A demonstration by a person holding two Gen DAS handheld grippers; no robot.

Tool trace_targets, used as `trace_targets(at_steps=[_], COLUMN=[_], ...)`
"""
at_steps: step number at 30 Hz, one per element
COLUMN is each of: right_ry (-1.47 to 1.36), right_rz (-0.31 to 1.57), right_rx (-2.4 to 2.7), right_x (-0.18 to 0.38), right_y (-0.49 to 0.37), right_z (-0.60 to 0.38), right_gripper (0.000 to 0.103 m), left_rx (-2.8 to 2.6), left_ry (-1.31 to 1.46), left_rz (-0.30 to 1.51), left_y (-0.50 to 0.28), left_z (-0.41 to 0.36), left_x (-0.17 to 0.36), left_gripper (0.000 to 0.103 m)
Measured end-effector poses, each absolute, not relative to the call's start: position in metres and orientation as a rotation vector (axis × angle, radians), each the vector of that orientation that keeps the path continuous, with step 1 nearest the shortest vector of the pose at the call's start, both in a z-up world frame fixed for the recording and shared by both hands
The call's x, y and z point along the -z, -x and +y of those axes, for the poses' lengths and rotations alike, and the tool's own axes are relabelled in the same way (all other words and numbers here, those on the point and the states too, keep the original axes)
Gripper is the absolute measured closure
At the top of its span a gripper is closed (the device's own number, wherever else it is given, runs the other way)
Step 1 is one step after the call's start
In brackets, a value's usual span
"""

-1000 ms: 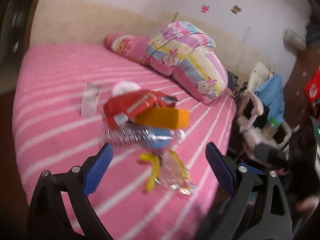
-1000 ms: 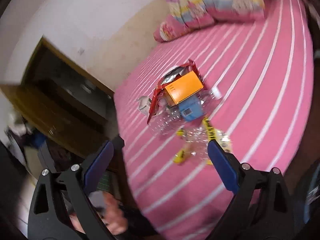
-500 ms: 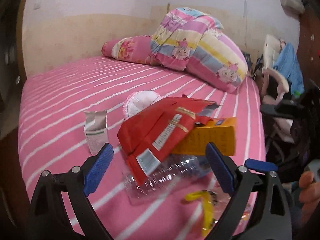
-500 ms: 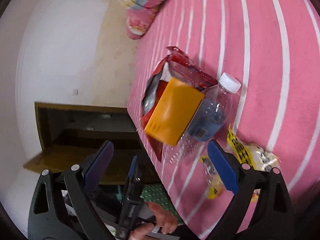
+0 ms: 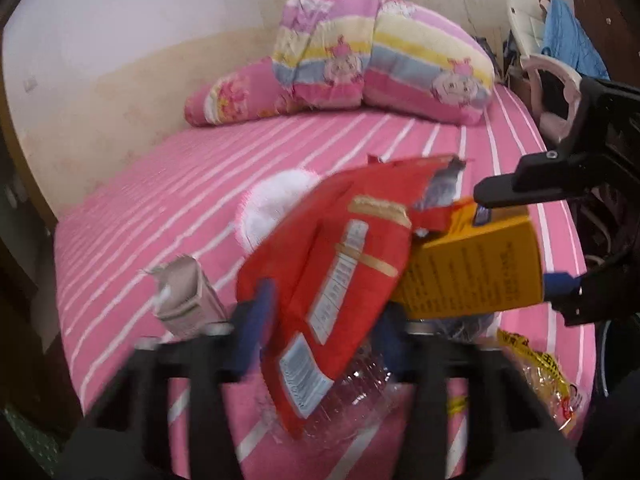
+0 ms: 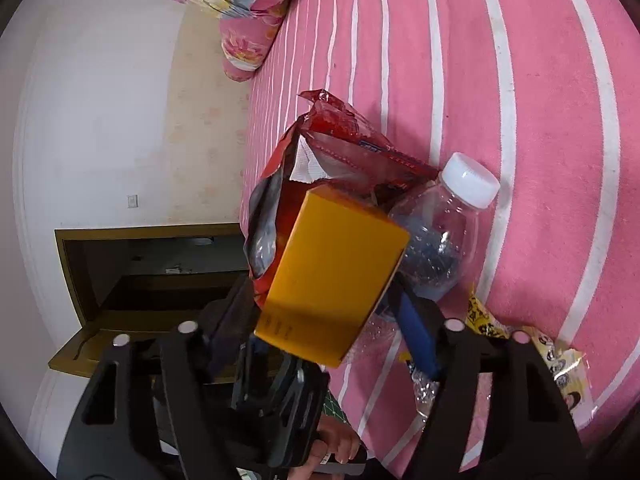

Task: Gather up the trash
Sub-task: 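Grasp the orange box with the right tool while the left tool grasps the red wrapper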

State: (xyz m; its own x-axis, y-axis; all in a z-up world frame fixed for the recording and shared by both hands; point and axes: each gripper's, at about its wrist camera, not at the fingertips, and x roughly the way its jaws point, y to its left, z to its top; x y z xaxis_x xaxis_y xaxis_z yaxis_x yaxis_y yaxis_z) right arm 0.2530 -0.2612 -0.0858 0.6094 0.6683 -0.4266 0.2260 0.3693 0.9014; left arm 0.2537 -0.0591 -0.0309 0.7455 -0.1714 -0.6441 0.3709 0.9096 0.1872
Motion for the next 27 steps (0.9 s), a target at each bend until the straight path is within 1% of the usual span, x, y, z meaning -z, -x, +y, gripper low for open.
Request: trace_targets(at_steps=[1, 2, 3, 4, 7, 12, 21, 27], right_ry=[-1.182, -1.175, -1.171, -1.16, -1.134, -1.076, -1.016, -0.775], right_rz=[0.917, 0.916, 0.912, 0.901, 0.872, 0.812, 0.732, 0.663], right_rx=[-0.339, -0.337, -0.336, -0.329, -0.321, -0.328, -0.351, -0.25], right_x=[0.085, 0.085, 0.084, 0.082, 0.076, 0.059, 0.027, -0.007], right_y=[-0.254, -0.255, -0.256, -0.254, -0.253, -0.236, -0.212, -0.19], right_z=[-0.261, -0.26, -0.259, -0.26, -0.26, -0.262, -0.256, -0.246], right_gripper=[0.047, 0.048, 0.049, 0.05, 0.053, 0.056, 0.057, 0.058], left_rx=[0.308, 0.312, 0.314, 0.316, 0.31, 0.305, 0.282, 0.264], left_ry=[-0.303, -0.292, -0.281, -0.269, -0.213, -0.095, 0.05, 0.102], left_rz=[0.675, 0.672, 0.667, 0.663, 0.64, 0.573, 0.462, 0.462], left_y=[-0.255, -0.255, -0.254, -0.254, -0.252, -0.243, -0.202, -0.185], left_z=[-0.058, -0.057, -0.055, -0.053, -0.043, -0.023, 0.003, 0.02], left_x=[0.031, 0.03, 0.028, 0.026, 0.019, 0.001, -0.028, -0.034], left_gripper=[0.079, 0.081, 0.087, 0.09, 0.095, 0.098, 0.098, 0.098])
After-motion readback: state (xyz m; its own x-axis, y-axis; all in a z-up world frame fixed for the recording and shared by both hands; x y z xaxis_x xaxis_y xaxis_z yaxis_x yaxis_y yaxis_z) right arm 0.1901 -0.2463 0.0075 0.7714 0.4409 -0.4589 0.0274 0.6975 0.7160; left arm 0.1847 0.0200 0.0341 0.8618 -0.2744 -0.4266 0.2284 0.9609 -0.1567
